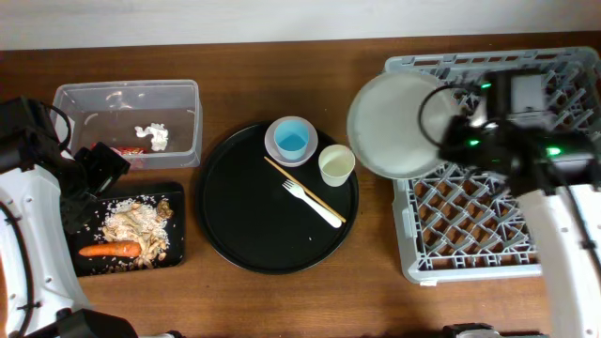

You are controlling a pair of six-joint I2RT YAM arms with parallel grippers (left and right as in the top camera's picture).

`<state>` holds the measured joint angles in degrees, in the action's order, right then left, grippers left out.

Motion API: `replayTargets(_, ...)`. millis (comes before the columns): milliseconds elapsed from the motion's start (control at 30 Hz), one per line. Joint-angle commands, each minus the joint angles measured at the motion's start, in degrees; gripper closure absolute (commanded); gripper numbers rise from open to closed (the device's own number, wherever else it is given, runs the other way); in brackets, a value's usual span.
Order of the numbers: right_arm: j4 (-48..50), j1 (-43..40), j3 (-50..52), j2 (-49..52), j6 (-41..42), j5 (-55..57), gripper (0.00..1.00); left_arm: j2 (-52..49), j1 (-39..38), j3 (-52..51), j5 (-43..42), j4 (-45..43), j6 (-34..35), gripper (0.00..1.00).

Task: Sort waste into correct bins and load items into the dishwasher rack
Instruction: 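Stand the plate upright in the rack slots and open the right gripper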

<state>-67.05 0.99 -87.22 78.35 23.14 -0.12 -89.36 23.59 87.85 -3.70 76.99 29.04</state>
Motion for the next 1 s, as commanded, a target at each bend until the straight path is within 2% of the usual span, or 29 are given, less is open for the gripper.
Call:
replayTargets(0,3.8,-16.48,-0.98,1.9,-3.89,5.44,0.96,0.46,0.2,0.02,-0.13,0.04,0.5,0.01)
replayTargets(67,10.08,-21.03,-0.98,5.99,-6.43,13.16,0.96,0.46,0.2,0.02,-0.13,0.04,0.5,0.01)
replayTargets(133,16.13,-20.5,-0.98,9.88,-9.14,21.88,0.96,0.46,0.2,0.02,-0.13,0.04,0.5,0.01)
replayTargets(200,20.85,-19.54,-0.98,13.81,-15.1,23.54,0.96,0.46,0.2,0.02,-0.13,0.04,0.5,0.01)
replayTargets(300,26.95,-14.03,-0.98,21.59,-19.34,28.79,0.96,0.46,0.2,0.02,-0.13,0.04,0.5,0.01)
replayTargets(367,29.44,-9.22,-0.98,24.41,-19.76,33.75,0.96,0.46,0.2,0.02,-0.13,0.04,0.5,0.01)
replayTargets(467,30.75,-6.49,-0.96,25.86,-19.76,36.22,0.95,0.46,0.2,0.02,-0.13,0.04,0.5,0.01)
replayTargets(500,30.6,-5.81,-0.98,25.86,-19.76,36.41,0.74,0.46,0.2,0.02,-0.13,0.04,0.5,0.01)
replayTargets(533,29.14,-4.57,-1.05,25.42,-19.76,36.41,0.27,0.46,0.2,0.02,-0.13,0.04,0.5,0.01)
replayTargets(600,23.58,-1.92,-4.24,23.93,-19.65,35.98,0.2,0.46,0.2,0.02,-0.13,0.04,0.5,0.01)
replayTargets(633,18.1,-0.28,-9.05,23.15,-18.6,33.22,0.02,0.46,0.2,0.02,-0.13,0.04,0.5,0.01)
replayTargets(700,7.45,1.51,-18.53,22.93,-16.65,23.96,0.01,0.46,0.2,0.02,-0.13,0.04,0.5,0.01)
replayTargets(733,-2.32,3.37,-28.15,22.93,-16.68,8.61,0.01,0.46,0.2,0.02,-0.13,0.04,0.5,0.01)
replayTargets(767,-6.05,4.42,-32.09,22.93,-16.7,-2.36,0.01,0.46,0.2,0.02,-0.13,0.04,0.5,0.01)
replayTargets(800,-8.83,6.95,-35.1,22.93,-16.72,-21.79,0.01,0.46,0.2,0.02,-0.13,0.04,0.5,0.01)
replayTargets(867,-8.68,11.13,-34.01,24.09,-16.7,-26.03,0.01,0.46,0.2,0.02,-0.13,0.04,0.5,0.01)
replayTargets(967,-8.46,20.46,-27.08,27.3,-16.7,-21.66,0.01,0.46,0.2,0.02,-0.13,0.04,0.5,0.01)
